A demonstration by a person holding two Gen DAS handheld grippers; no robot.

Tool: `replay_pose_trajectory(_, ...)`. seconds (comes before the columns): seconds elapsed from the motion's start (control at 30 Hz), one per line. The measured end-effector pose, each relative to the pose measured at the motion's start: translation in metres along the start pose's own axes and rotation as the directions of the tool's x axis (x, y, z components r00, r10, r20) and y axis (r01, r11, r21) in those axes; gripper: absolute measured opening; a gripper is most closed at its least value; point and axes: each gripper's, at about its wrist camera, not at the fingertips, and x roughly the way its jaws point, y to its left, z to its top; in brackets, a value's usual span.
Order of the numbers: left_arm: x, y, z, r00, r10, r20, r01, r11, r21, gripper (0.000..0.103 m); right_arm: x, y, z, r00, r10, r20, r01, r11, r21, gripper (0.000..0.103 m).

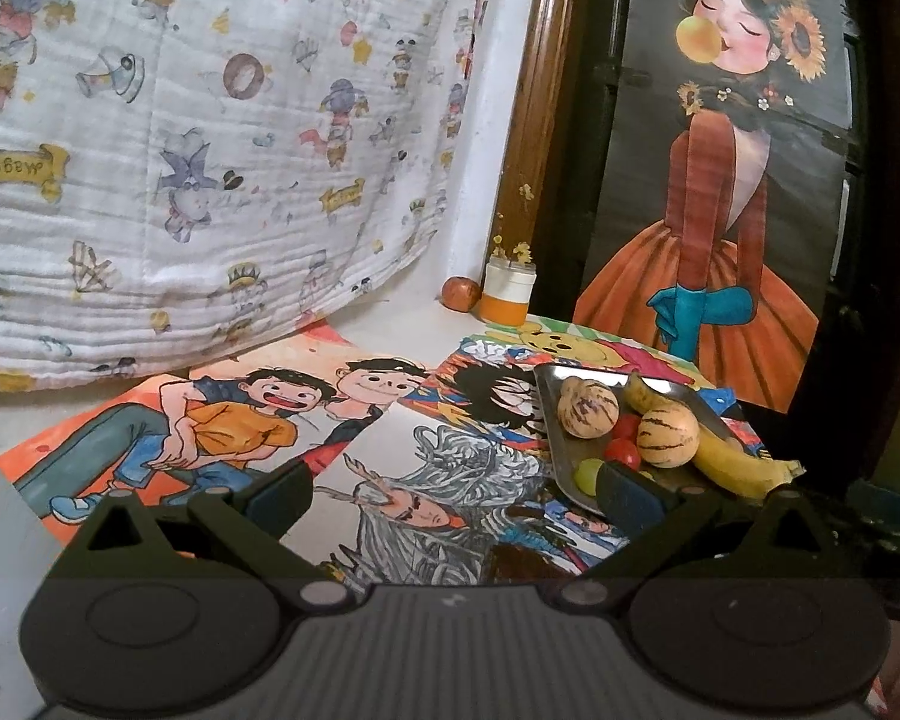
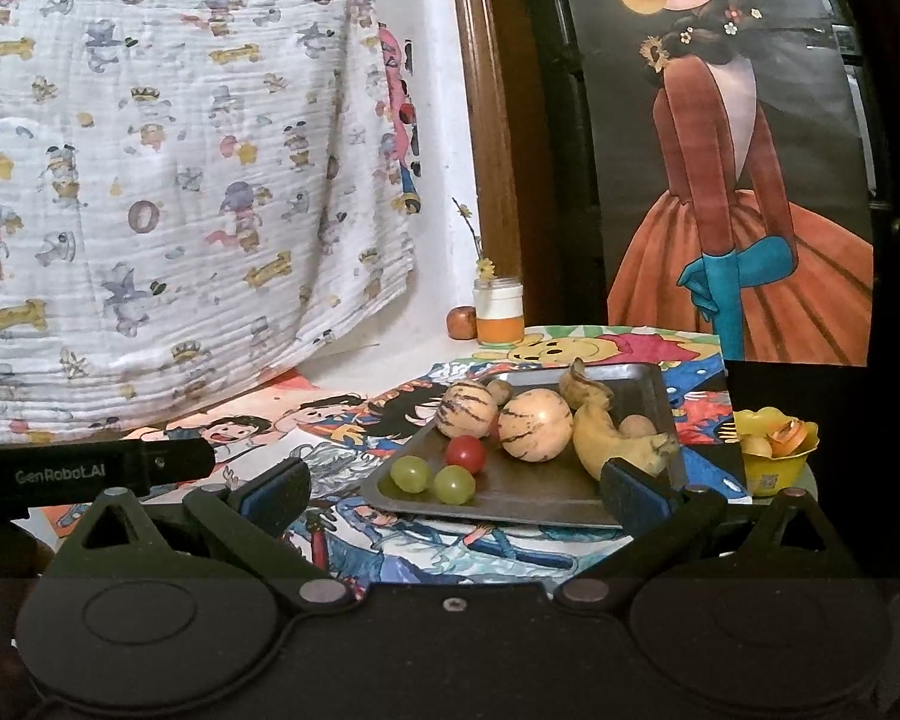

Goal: Organize fruits

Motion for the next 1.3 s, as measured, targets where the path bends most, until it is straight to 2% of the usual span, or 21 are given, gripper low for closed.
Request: replay_pose_trajectory(1.3, -0.012, 0.017, -0.026, 0.997, 0.005, -0.071, -0.006, 1.0, -0.01, 0.103, -0.007, 0.003, -0.023, 0.998, -0.055, -0.027, 0.055, 0.998, -0.02, 0.103)
